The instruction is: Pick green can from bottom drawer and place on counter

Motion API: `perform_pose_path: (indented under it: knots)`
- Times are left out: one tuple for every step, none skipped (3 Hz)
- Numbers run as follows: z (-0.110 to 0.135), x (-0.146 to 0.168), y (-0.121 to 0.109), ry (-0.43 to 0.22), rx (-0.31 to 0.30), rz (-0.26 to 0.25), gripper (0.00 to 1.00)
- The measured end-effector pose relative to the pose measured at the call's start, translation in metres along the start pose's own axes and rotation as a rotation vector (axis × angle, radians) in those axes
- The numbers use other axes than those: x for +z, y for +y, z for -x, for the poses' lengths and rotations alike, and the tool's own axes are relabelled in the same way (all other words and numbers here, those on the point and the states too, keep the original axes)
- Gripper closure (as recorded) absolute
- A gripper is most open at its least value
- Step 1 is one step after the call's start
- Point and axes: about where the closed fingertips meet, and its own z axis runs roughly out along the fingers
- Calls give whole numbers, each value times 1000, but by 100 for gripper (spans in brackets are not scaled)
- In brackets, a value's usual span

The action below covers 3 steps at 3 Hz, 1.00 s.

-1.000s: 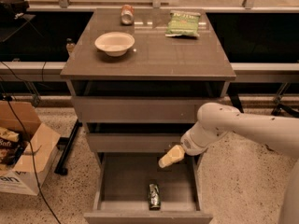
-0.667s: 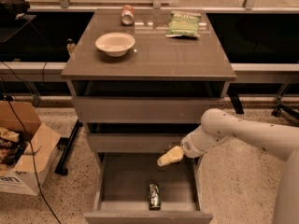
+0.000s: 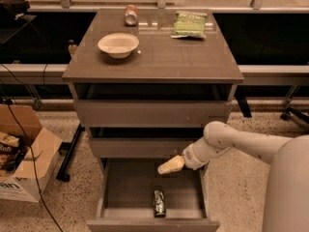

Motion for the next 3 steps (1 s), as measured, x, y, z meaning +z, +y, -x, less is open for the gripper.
perform_pose_path:
  knots:
    - [-10,41,-20,18,114,37,0]
    - [-12,68,-33,24,180,60,0]
    - [-14,71,-33,27,182,62,0]
